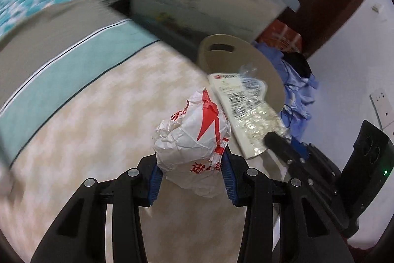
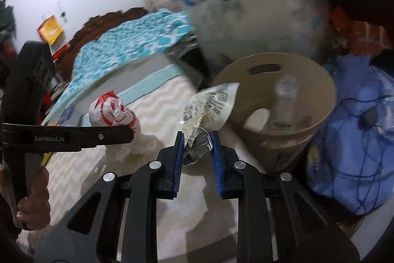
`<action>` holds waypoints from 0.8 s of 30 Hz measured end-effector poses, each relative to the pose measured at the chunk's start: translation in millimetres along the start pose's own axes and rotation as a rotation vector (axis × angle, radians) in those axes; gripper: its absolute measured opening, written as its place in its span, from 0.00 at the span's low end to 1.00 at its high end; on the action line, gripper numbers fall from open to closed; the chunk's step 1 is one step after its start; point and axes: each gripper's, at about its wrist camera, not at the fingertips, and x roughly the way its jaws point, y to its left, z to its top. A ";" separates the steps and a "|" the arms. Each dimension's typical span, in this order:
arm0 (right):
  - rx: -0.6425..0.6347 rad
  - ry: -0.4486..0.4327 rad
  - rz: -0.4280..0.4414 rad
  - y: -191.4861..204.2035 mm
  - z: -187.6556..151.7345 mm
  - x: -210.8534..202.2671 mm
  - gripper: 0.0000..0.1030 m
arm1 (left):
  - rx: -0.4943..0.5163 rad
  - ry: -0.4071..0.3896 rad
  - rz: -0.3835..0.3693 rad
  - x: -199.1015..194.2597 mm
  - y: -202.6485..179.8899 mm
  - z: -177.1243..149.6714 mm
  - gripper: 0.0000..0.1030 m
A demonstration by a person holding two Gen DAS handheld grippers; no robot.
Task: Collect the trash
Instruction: 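Carry the bag and wrapper to the beige bin and release both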
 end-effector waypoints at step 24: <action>0.229 -0.120 -0.002 -35.8 15.0 -9.8 0.63 | 0.054 -0.066 0.051 -37.0 -13.6 -19.2 0.76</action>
